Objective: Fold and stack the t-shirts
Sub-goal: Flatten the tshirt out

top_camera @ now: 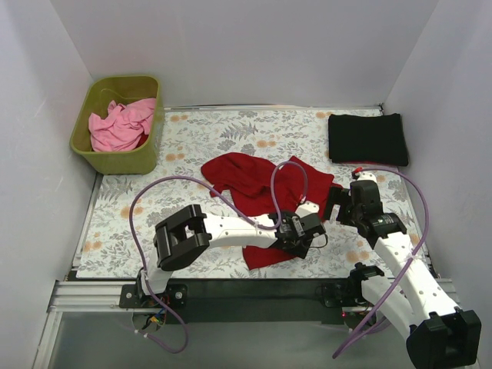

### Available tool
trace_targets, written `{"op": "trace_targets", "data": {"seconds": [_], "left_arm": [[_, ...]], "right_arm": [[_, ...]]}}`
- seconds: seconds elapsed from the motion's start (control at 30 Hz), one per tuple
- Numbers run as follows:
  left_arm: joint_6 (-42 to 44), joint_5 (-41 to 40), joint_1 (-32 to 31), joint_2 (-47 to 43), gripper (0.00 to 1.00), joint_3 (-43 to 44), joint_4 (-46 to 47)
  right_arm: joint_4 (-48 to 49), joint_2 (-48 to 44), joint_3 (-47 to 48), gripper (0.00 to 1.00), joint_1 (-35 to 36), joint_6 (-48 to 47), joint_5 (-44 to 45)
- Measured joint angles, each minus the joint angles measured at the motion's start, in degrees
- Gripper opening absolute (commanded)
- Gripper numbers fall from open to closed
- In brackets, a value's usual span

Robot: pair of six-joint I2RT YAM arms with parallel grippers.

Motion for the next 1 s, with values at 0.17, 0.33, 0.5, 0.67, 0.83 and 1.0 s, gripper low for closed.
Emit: {"op": "trace_targets", "data": {"seconds": [0.17,0.33,0.5,0.67,0.83,1.0], "left_arm": [[-0.17,0.04,-1.27,1.25,0.48,1.49,1.11],[-0.72,-0.35,-1.62,3.32,0.48,2.34,1.2],[-1.29,-2.23,-1.64,4.52,0.3,3.91,0.04],[-2.12,-3.65,-1.51,4.46,0.0,3.5,-0.79],[-3.39,-6.29,-1.6,2.45,0.0,0.83,-1.14],[-3.41,-9.88,1.53,-5.92,0.0,-3.82,-10.21]], "right_arm": [[0.0,0.02,0.0,0.95,-0.39,-0.2,-0.04],[-0.07,0.0,0.0,0.95,-0.76,-1.03,-0.26],[-0.13,-0.52,-0.02,0.95,-0.96,-1.42,-0.87],[-0.13,-0.72,-0.02,0.95,-1.07,-1.44,-1.55],[-0.07,-0.2,-0.02,0.94,-1.18,-1.44,-3.02],[1.07,1.88,-0.02,0.9,-1.57,-1.42,-5.4]]}}
